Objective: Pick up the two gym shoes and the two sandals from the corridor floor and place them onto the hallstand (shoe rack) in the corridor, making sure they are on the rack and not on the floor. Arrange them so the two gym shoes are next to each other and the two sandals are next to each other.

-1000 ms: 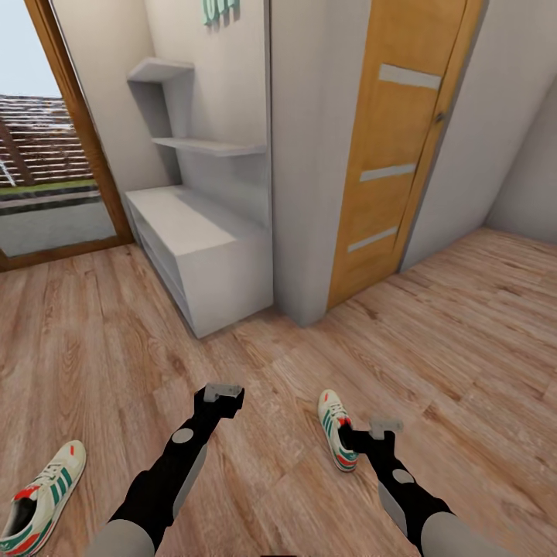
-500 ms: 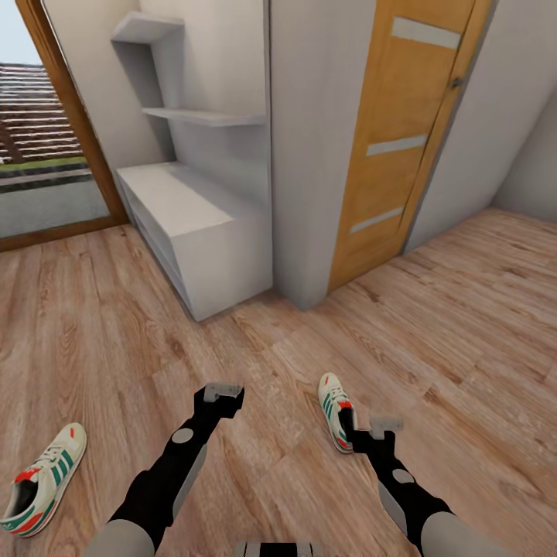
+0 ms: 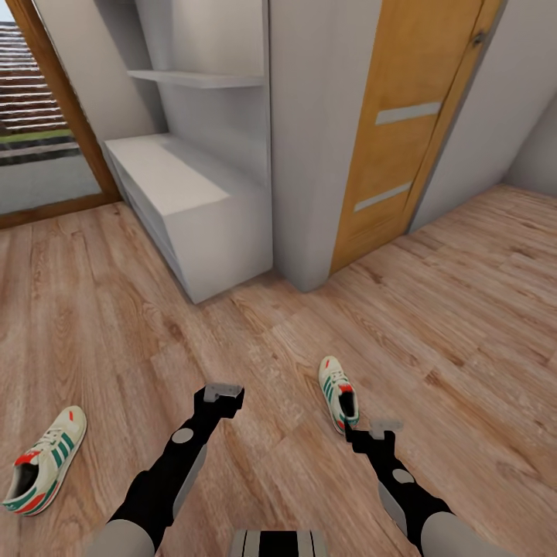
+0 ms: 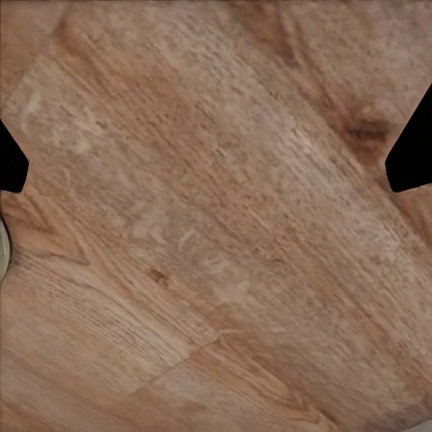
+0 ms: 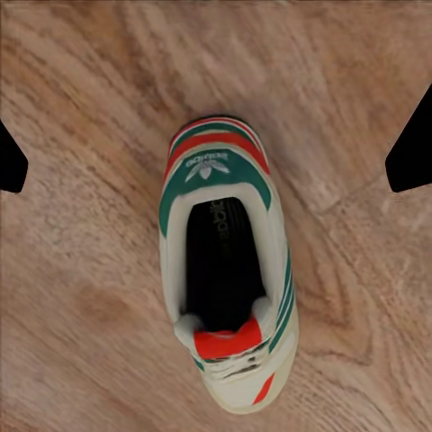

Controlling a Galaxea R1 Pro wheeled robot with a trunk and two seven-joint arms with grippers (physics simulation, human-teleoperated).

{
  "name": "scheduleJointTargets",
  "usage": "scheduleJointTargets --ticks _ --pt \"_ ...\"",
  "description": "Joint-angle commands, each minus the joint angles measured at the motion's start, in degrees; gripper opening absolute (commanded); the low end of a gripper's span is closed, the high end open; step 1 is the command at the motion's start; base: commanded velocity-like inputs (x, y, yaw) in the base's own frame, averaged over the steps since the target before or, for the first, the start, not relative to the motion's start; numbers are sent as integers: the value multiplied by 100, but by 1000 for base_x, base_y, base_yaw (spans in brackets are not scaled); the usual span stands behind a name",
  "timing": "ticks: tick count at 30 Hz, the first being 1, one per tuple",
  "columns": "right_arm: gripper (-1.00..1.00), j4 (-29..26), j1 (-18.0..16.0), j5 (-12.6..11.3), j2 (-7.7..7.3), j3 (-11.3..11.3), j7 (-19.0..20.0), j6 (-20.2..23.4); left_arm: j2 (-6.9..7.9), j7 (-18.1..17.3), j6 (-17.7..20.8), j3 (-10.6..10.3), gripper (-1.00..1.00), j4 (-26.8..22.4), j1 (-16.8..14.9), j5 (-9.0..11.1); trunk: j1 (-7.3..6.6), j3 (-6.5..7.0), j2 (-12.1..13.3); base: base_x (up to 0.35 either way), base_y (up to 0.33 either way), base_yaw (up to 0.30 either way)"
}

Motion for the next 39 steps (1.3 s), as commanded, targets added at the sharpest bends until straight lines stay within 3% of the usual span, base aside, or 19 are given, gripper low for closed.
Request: scheduleJointTargets --ticks 1,20,31,39 --pt "100 5 -3 -2 1 -18 8 -20 0 -2 30 -1 100 -9 -1 0 1 -36 -3 0 0 0" --pt "100 5 -3 7 2 -18 8 -20 -1 -3 26 -2 100 -9 -1 0 50 -634 -29 0 0 0" --pt "100 5 -3 2 2 -18 8 -20 2 -2 25 2 100 -9 -1 0 50 -693 -29 5 0 0" --pt "100 5 -3 2 2 -18 8 -20 -1 -2 29 3 100 -9 -1 0 50 -694 -29 223 56 0"
